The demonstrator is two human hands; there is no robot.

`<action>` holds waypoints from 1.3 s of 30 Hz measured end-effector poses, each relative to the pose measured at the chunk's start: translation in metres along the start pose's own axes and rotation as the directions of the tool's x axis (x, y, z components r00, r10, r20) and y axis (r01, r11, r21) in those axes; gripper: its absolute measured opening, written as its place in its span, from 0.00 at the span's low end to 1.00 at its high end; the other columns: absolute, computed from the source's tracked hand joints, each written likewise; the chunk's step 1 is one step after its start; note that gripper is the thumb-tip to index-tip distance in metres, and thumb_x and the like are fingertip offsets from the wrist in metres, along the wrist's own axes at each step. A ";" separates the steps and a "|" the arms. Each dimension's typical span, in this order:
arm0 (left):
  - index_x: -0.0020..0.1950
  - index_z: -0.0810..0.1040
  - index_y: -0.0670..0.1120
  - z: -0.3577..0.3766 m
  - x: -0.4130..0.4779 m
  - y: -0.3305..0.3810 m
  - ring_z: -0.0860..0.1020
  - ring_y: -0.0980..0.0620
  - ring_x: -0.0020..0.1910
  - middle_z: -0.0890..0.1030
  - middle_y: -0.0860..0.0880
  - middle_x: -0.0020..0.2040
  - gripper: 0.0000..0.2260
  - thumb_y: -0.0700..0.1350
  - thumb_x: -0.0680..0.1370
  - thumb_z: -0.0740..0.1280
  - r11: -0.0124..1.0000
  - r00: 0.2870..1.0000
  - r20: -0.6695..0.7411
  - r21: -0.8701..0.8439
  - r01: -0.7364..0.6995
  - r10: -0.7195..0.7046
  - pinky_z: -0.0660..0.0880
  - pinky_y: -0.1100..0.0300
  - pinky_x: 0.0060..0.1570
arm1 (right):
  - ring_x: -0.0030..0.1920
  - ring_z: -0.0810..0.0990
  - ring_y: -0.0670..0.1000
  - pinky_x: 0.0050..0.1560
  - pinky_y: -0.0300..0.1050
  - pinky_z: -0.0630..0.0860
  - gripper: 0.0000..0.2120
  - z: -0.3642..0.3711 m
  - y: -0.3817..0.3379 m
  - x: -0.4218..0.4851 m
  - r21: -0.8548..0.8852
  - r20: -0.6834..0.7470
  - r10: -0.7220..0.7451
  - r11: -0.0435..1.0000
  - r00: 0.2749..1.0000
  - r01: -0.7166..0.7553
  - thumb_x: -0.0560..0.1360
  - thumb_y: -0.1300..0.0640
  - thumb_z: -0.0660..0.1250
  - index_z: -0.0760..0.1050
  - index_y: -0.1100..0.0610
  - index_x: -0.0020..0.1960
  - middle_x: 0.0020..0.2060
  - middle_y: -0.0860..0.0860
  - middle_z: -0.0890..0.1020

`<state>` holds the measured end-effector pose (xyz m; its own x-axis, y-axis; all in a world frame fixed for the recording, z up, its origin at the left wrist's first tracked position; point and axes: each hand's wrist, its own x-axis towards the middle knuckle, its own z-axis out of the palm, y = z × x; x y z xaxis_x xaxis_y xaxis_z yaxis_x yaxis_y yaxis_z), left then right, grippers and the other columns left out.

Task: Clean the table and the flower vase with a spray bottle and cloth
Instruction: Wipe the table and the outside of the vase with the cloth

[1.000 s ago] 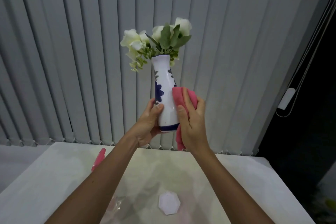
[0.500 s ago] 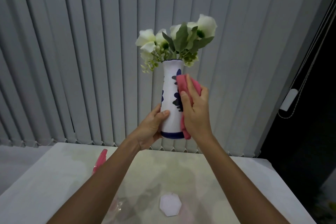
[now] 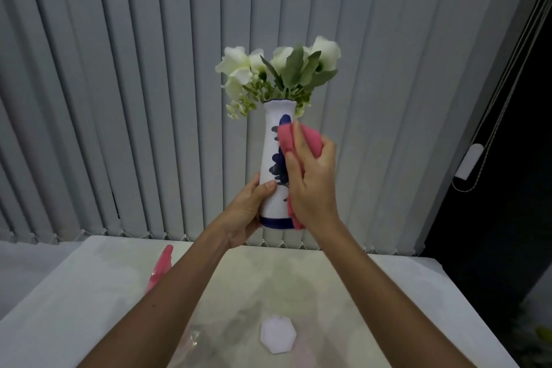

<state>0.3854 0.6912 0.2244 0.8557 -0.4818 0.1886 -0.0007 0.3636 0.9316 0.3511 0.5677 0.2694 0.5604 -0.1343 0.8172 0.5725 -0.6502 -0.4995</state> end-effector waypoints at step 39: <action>0.69 0.68 0.50 -0.002 -0.017 0.002 0.79 0.42 0.56 0.78 0.42 0.62 0.42 0.62 0.59 0.78 0.998 0.999 -0.028 -0.062 0.018 -0.020 0.80 0.47 0.48 | 0.58 0.72 0.52 0.57 0.48 0.77 0.23 0.002 -0.001 -0.023 -0.019 0.015 -0.073 0.997 0.997 0.073 0.80 0.46 0.53 0.60 0.45 0.74 0.61 0.50 0.65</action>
<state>0.3720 0.7013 0.2227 0.8697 -0.4665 0.1615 0.0466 0.4034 0.9139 0.3386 0.5728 0.2509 0.5261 -0.0753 0.8471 0.6004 -0.6725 -0.4326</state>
